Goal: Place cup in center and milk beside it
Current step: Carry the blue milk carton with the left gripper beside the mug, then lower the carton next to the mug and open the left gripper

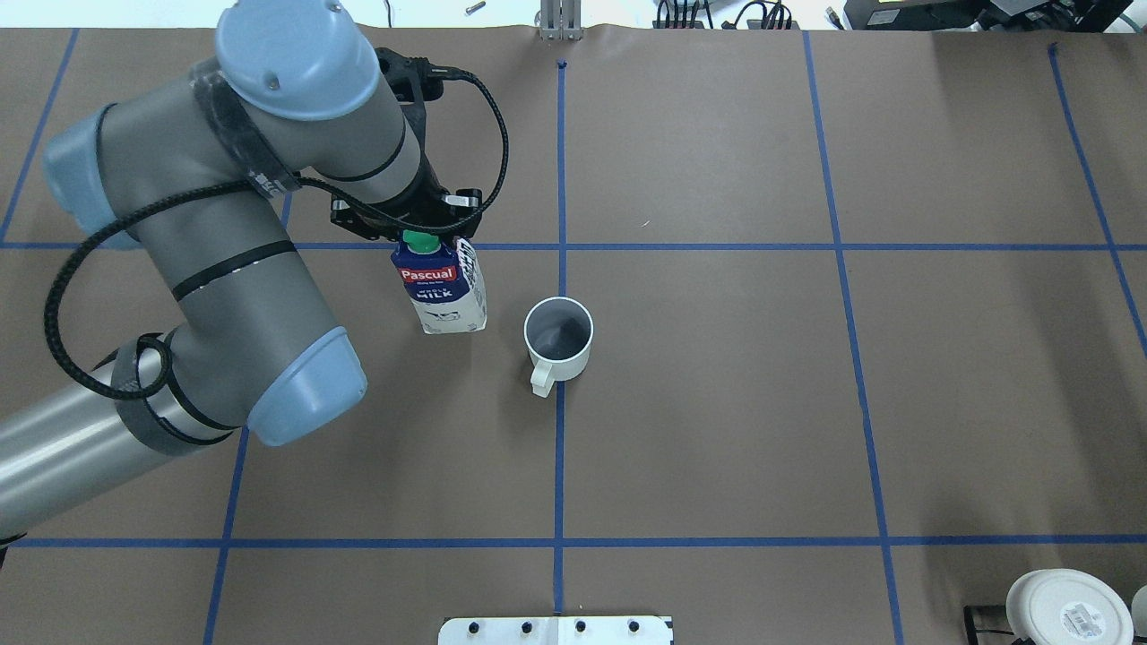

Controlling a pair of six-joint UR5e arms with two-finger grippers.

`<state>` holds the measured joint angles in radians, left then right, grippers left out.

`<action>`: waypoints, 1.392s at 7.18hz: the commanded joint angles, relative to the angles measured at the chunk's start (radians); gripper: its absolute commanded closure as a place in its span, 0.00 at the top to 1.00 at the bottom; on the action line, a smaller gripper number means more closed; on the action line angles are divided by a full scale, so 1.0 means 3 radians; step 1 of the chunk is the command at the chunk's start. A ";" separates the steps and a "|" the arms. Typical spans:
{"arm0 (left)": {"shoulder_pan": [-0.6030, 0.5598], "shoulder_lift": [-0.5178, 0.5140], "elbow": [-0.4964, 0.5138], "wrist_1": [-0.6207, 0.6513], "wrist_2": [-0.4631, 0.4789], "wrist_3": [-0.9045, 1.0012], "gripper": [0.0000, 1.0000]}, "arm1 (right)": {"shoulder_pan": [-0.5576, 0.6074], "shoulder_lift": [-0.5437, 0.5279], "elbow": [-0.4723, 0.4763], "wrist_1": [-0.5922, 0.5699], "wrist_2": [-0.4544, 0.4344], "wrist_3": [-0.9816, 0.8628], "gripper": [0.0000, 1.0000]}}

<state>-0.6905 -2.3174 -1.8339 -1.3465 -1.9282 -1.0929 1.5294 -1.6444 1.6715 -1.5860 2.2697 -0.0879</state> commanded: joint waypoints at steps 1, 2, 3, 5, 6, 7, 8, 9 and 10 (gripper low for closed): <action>0.0154 -0.0027 0.0018 -0.0001 0.0015 -0.0018 0.00 | 0.0000 0.0000 -0.0014 0.0005 0.0007 0.0001 1.00; 0.0205 -0.0032 0.0023 -0.0006 0.0020 -0.0018 0.00 | 0.0000 0.0000 -0.0004 0.0000 0.0007 0.0001 1.00; 0.0251 -0.0037 0.0023 -0.0011 0.0091 -0.0018 0.00 | 0.0000 0.0000 -0.0014 0.0000 0.0007 0.0001 1.00; 0.0277 -0.0058 0.0033 -0.0027 0.0102 -0.0018 0.00 | 0.0000 0.0000 -0.0004 0.0000 0.0012 0.0001 1.00; 0.0287 -0.0068 0.0054 -0.0052 0.0102 -0.0018 0.00 | 0.0000 0.0000 -0.0014 0.0000 0.0007 0.0001 1.00; 0.0307 -0.0068 0.0074 -0.0057 0.0102 -0.0008 0.00 | 0.0000 0.0000 -0.0014 0.0000 0.0007 0.0001 1.00; 0.0318 -0.0063 0.0074 -0.0088 0.0107 -0.0003 0.00 | 0.0000 0.0000 -0.0014 0.0000 0.0012 0.0001 1.00; 0.0318 -0.0043 0.0089 -0.0149 0.0107 0.0013 0.32 | 0.0000 0.0000 -0.0014 0.0000 0.0012 0.0001 1.00; 0.0323 -0.0032 0.0095 -0.0155 0.0224 0.0018 0.93 | 0.0000 0.0000 -0.0014 0.0000 0.0007 0.0001 1.00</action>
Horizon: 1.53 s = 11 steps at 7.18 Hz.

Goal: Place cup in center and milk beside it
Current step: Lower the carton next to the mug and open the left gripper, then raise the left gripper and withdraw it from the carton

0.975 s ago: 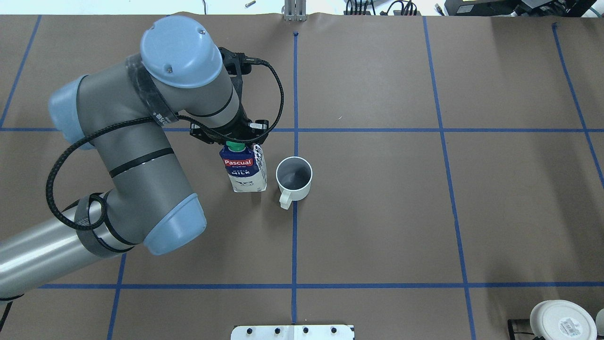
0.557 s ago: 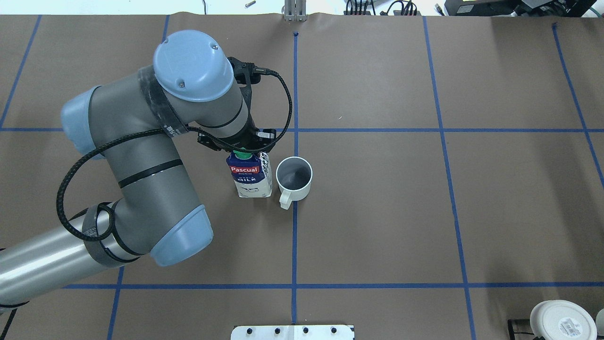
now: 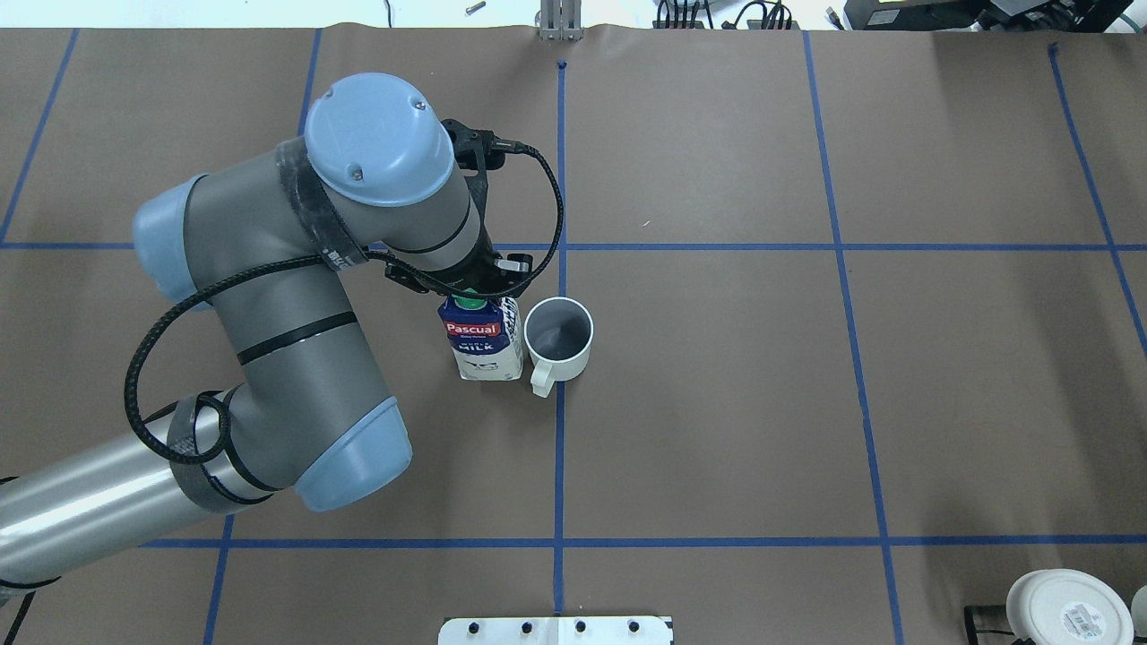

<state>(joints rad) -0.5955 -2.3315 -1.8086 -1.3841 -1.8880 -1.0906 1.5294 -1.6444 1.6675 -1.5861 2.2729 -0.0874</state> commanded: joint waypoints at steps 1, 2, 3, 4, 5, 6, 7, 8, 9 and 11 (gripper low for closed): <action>0.0032 0.0015 0.0005 -0.0044 0.0299 0.0005 0.99 | 0.0000 0.0000 0.0000 0.0000 0.0002 0.0000 1.00; 0.0037 0.0025 -0.0005 -0.0040 0.0306 0.0015 0.99 | 0.0000 0.0005 0.0000 0.0000 0.0002 0.0000 1.00; 0.0027 0.0025 -0.0056 -0.0019 0.0301 0.0025 0.99 | 0.0000 0.0005 0.0000 0.0000 0.0002 0.0000 1.00; -0.0014 0.0040 -0.0183 0.0026 0.0301 0.0031 0.99 | -0.0005 0.0010 0.0000 0.0000 0.0002 0.0000 1.00; -0.0080 0.0071 -0.0255 0.0052 0.0285 0.0167 0.99 | 0.0000 0.0010 0.0000 0.0000 0.0002 0.0000 1.00; -0.0278 0.0071 -0.0397 0.0371 0.0149 0.0518 0.99 | -0.0005 0.0010 0.0000 0.0000 0.0002 0.0000 1.00; -0.0599 0.0238 -0.0535 0.0506 -0.0136 0.1012 0.99 | 0.0000 0.0010 0.0000 0.0000 0.0002 -0.0005 1.00; -0.0987 0.0630 -0.0684 0.0472 -0.0433 0.1549 0.99 | -0.0005 0.0010 0.0000 0.0000 -0.0009 -0.0005 1.00; -0.1401 0.0937 -0.0680 0.0462 -0.0658 0.2233 0.99 | -0.0005 0.0010 0.0000 0.0000 -0.0014 -0.0005 1.00; -0.1670 0.1485 -0.0340 0.0457 -0.0763 0.2847 0.99 | -0.0005 0.0010 0.0000 0.0000 -0.0014 -0.0005 1.00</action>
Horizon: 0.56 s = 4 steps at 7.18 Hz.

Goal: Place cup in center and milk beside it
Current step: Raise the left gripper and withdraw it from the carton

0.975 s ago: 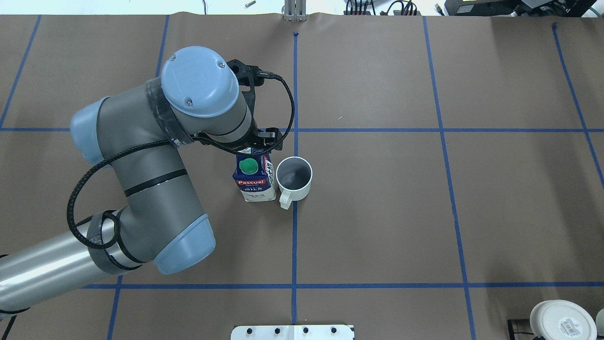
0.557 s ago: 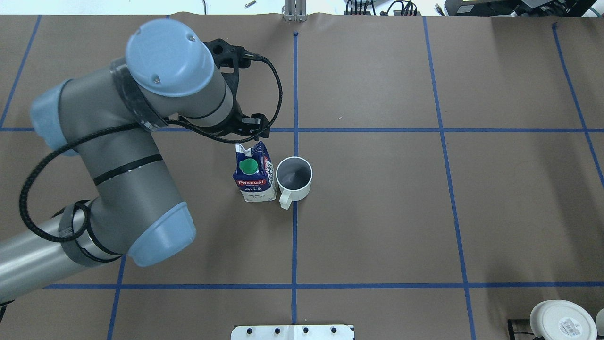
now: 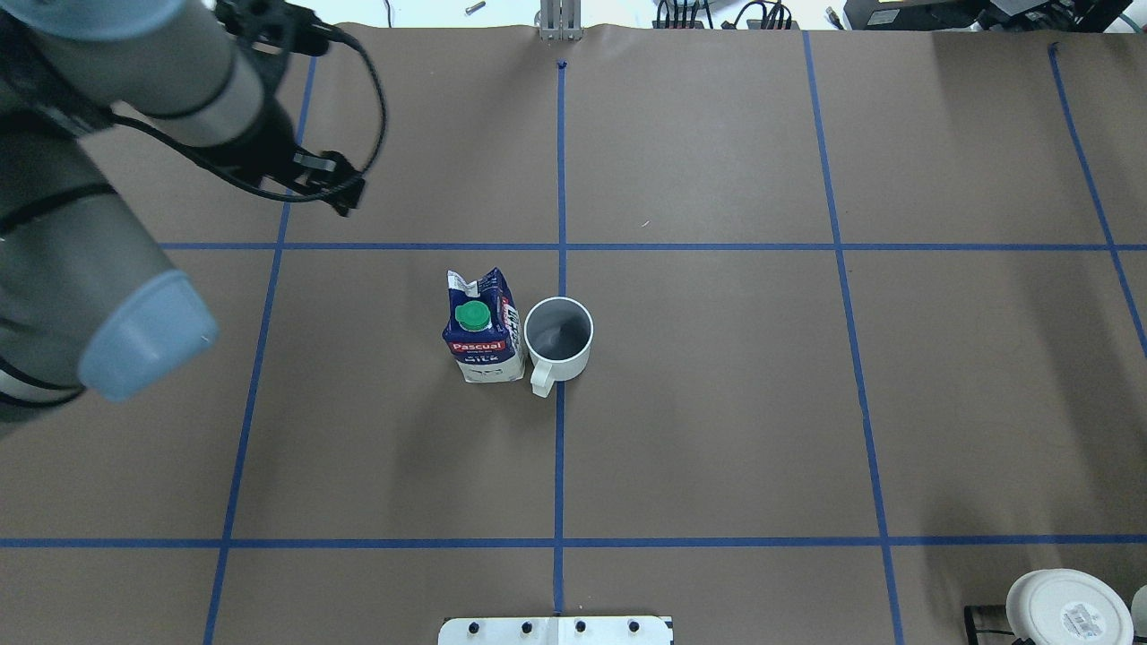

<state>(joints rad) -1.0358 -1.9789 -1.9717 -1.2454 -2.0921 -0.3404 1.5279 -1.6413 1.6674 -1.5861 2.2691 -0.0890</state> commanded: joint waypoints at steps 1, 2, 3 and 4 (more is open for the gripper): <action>-0.0345 0.0398 0.0414 -0.0006 -0.0057 0.0418 0.99 | 0.0000 0.0000 0.0000 0.0000 -0.0011 0.0000 1.00; -0.0645 0.0612 0.0487 -0.0137 -0.0072 0.0626 0.99 | 0.0000 0.0000 0.0000 0.0000 -0.0011 0.0000 1.00; -0.0952 0.0918 0.0523 -0.0452 -0.0108 0.0841 0.99 | 0.0000 -0.0005 0.0000 0.0000 -0.0006 -0.0005 1.00; -0.1254 0.1184 0.0614 -0.0840 -0.0235 0.1081 0.99 | 0.0000 -0.0005 0.0000 0.0000 -0.0011 -0.0005 1.00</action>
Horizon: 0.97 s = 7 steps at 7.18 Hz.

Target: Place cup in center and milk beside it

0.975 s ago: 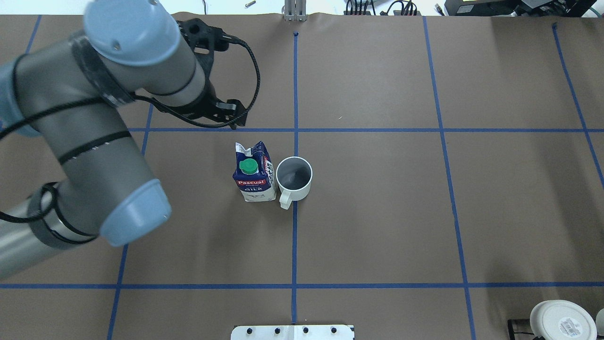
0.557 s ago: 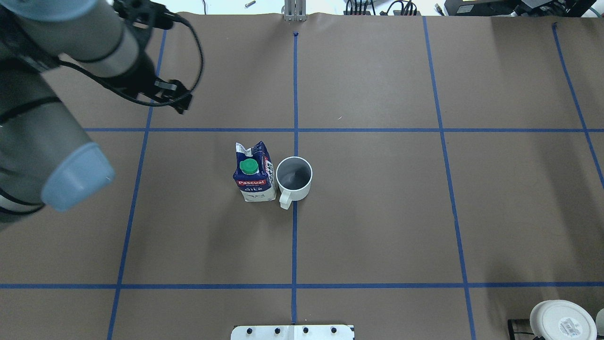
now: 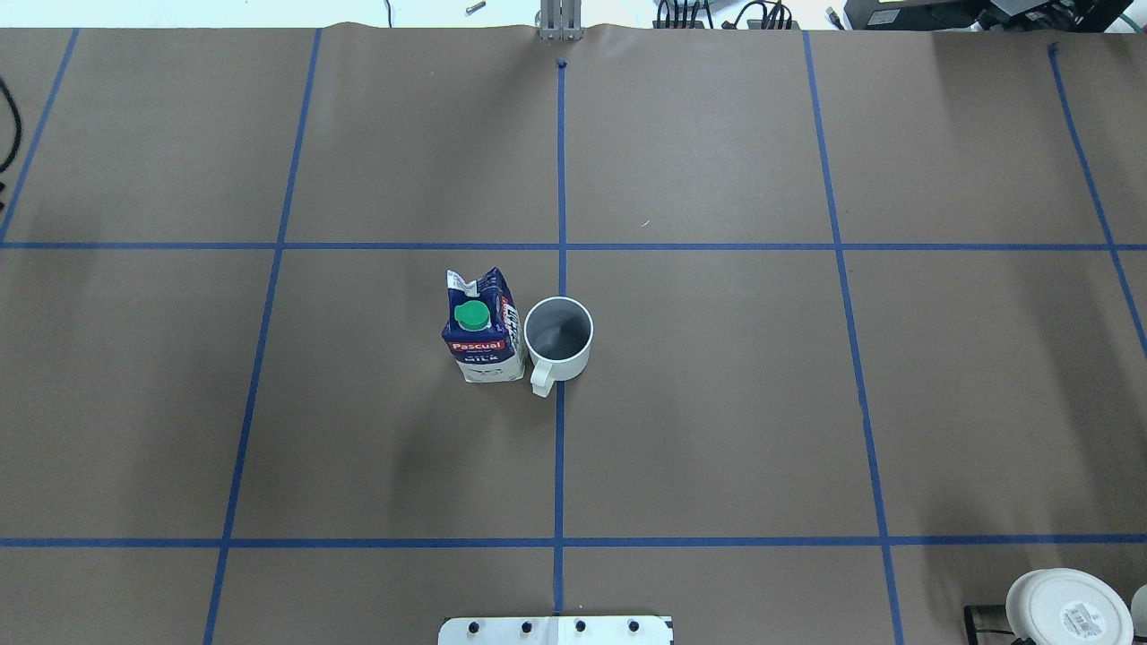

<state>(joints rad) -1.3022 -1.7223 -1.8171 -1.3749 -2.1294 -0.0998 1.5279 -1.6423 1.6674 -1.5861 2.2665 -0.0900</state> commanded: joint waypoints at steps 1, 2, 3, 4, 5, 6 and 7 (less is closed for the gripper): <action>-0.0693 0.0412 0.0242 -0.0458 -0.0385 0.0681 0.99 | 0.0000 -0.0002 0.0000 0.0000 -0.0003 -0.0002 1.00; -0.0888 0.0413 0.0360 -0.0418 -0.0540 0.1070 0.99 | 0.0000 -0.0002 0.0000 0.0000 -0.0003 -0.0002 1.00; -0.0900 0.0504 0.0351 -0.0433 -0.0556 0.1079 0.99 | 0.0000 -0.0002 0.0000 0.0000 -0.0003 -0.0002 1.00; -0.0895 0.0525 0.0371 -0.0458 -0.0557 0.1044 0.99 | 0.0000 -0.0002 0.0010 0.0000 0.0002 -0.0007 1.00; -0.0895 0.0556 0.0351 -0.0469 -0.0557 0.1038 0.99 | 0.0000 -0.0002 0.0010 0.0005 0.0002 -0.0007 1.00; -0.0895 0.0566 0.0351 -0.0469 -0.0557 0.1043 0.99 | 0.0000 -0.0002 0.0010 0.0005 0.0002 -0.0007 1.00; -0.0895 0.0571 0.0351 -0.0469 -0.0557 0.1048 0.99 | 0.0000 -0.0002 0.0010 0.0005 0.0002 -0.0007 1.00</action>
<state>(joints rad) -1.5702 -1.5546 -1.7115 -1.5148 -2.2961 0.2131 1.5278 -1.6429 1.6704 -1.5848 2.2672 -0.0920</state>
